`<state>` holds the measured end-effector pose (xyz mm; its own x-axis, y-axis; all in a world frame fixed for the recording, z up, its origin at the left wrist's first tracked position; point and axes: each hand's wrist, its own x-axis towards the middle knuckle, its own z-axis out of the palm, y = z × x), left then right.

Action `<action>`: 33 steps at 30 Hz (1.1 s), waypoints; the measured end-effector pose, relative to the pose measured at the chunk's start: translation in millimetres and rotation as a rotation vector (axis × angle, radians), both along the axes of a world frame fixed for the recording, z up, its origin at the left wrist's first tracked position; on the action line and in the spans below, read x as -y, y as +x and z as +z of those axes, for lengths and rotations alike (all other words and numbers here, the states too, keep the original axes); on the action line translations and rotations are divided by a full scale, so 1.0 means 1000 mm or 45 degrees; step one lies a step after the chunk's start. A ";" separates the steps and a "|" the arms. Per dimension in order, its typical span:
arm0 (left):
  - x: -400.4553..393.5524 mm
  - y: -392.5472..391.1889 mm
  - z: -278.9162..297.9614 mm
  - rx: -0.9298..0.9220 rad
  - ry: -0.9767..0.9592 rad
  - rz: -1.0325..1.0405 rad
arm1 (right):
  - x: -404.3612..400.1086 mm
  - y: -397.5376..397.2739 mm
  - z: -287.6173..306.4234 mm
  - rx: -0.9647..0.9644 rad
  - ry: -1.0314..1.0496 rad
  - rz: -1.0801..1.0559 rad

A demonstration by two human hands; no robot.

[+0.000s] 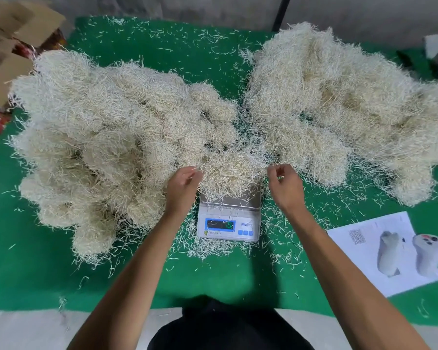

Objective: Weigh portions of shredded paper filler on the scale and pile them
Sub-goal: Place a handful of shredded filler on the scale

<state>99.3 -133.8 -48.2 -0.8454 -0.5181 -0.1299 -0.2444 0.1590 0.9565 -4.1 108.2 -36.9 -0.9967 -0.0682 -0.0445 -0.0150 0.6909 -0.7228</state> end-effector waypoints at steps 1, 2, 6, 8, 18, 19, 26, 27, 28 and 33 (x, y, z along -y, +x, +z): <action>0.000 0.001 -0.001 0.000 -0.008 0.007 | -0.001 0.001 -0.002 0.010 0.002 0.007; 0.000 0.003 -0.001 -0.002 -0.020 0.015 | -0.003 0.002 -0.004 0.015 0.006 0.013; -0.002 0.006 -0.006 0.025 -0.052 0.023 | -0.006 0.003 -0.009 0.061 0.007 0.005; -0.002 0.007 -0.010 0.030 -0.074 0.024 | -0.009 0.004 -0.012 0.077 0.023 0.004; -0.003 0.003 -0.013 0.095 0.093 0.150 | -0.019 0.003 -0.018 0.129 0.003 0.045; -0.003 0.002 -0.013 0.099 0.086 0.152 | -0.019 0.002 -0.018 0.135 -0.008 0.050; -0.008 -0.008 -0.015 0.137 0.010 0.158 | -0.007 -0.010 -0.016 0.130 -0.086 0.035; -0.009 -0.011 -0.016 0.141 0.007 0.150 | -0.005 -0.013 -0.016 0.131 -0.100 0.029; -0.010 -0.016 -0.016 0.145 0.011 0.139 | -0.002 -0.015 -0.015 0.128 -0.125 0.025; -0.032 -0.038 -0.006 0.214 0.082 0.009 | 0.021 -0.019 -0.015 0.274 -0.221 0.169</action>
<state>61.2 -101.3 -54.6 -0.8054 -0.5098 -0.3023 -0.4026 0.0962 0.9103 -23.4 86.9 -52.0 -0.9474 -0.2223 -0.2303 0.0696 0.5593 -0.8260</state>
